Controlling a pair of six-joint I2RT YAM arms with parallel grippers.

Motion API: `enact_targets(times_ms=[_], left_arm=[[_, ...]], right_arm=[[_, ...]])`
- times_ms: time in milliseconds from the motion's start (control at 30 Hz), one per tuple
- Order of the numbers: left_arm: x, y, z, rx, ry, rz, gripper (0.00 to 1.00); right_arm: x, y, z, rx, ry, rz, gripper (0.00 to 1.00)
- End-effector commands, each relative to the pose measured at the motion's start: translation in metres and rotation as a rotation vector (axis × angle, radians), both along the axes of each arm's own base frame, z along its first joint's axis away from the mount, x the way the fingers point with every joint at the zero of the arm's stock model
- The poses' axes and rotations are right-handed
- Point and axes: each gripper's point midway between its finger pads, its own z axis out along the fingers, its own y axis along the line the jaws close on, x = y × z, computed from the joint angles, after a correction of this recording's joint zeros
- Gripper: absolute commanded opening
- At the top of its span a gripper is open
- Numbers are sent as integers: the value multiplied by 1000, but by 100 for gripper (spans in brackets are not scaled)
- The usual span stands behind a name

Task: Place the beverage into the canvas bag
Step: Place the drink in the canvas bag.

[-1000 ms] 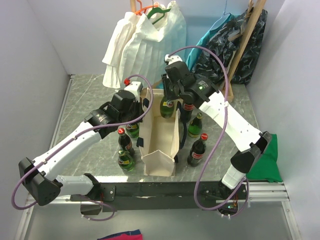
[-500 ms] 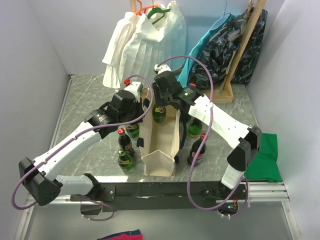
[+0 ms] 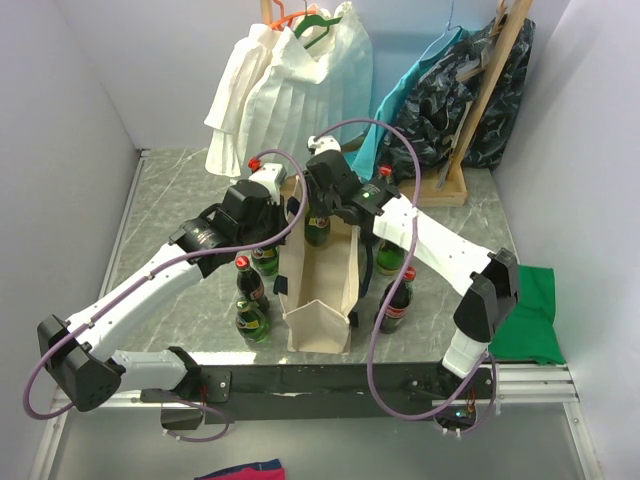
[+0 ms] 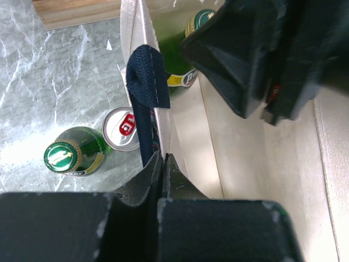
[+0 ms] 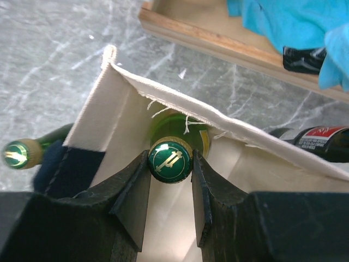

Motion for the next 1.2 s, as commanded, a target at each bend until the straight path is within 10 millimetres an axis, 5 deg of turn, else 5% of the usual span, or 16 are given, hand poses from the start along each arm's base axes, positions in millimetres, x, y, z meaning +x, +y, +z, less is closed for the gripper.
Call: enact_targets(times_ms=[0, 300, 667, 1000, 1167], left_arm=[[1, -4, 19, -51, -47, -13, 1], [0, -4, 20, -44, -46, -15, 1], [-1, -3, 20, -41, -40, -20, 1], [-2, -1, 19, -40, -43, -12, 1], [-2, 0, 18, -37, -43, -10, 1]], right_arm=[[24, 11, 37, 114, -163, -59, 0], [29, 20, 13, 109, -148, -46, 0], [33, 19, 18, 152, -196, -74, 0], [29, 19, -20, 131, -143, -79, 0], [25, 16, -16, 134, -148, -86, 0]])
